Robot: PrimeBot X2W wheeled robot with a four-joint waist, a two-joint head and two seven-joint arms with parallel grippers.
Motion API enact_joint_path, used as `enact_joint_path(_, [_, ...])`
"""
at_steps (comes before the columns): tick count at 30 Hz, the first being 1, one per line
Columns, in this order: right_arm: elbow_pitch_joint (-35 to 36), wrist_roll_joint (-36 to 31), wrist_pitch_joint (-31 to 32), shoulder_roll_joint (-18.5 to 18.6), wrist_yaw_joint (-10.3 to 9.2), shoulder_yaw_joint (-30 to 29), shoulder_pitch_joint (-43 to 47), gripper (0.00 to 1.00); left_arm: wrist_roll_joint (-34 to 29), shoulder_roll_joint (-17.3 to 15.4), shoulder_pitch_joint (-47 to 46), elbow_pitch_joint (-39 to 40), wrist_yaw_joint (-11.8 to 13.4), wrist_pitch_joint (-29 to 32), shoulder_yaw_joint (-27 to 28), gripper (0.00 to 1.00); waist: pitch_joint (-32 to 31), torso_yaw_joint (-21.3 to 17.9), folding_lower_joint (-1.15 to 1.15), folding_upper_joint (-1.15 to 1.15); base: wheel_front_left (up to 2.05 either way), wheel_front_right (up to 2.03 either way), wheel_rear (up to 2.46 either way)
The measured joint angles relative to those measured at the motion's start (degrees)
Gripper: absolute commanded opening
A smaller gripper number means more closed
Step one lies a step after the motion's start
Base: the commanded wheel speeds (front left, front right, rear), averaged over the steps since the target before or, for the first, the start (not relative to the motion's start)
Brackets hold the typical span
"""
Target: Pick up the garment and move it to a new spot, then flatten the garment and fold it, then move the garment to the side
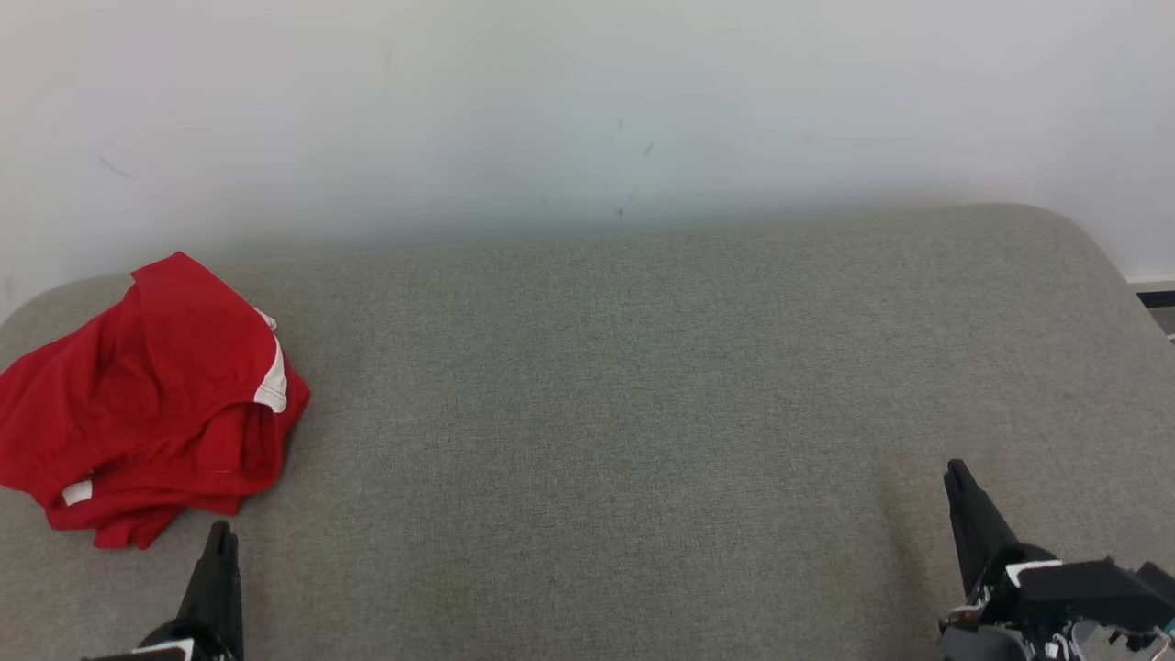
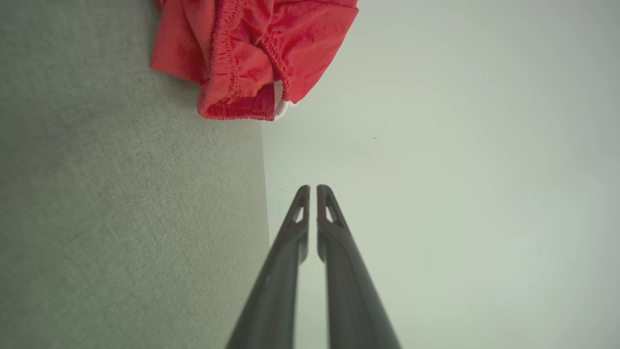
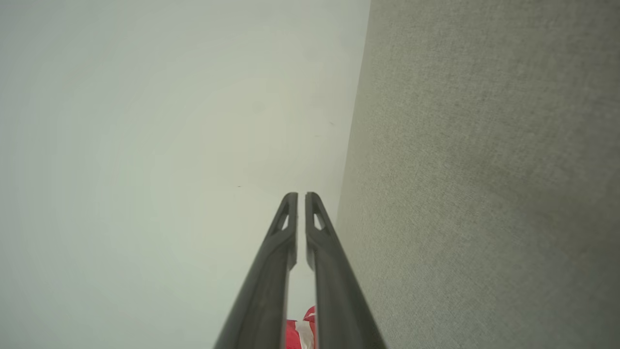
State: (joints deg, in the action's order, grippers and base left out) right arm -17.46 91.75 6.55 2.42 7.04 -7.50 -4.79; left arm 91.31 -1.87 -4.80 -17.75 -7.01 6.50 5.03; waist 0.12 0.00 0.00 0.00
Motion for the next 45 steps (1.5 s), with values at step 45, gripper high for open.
enact_joint_path(45, [-1.3, -25.8, -8.3, 4.7, -6.08, 11.0, 3.2, 1.00, -24.9, -3.0, 2.5, -1.9, 5.6, -8.6, -11.6, 1.00, -4.7, 0.2, 0.00, 0.00, 0.00, 0.00, 0.00])
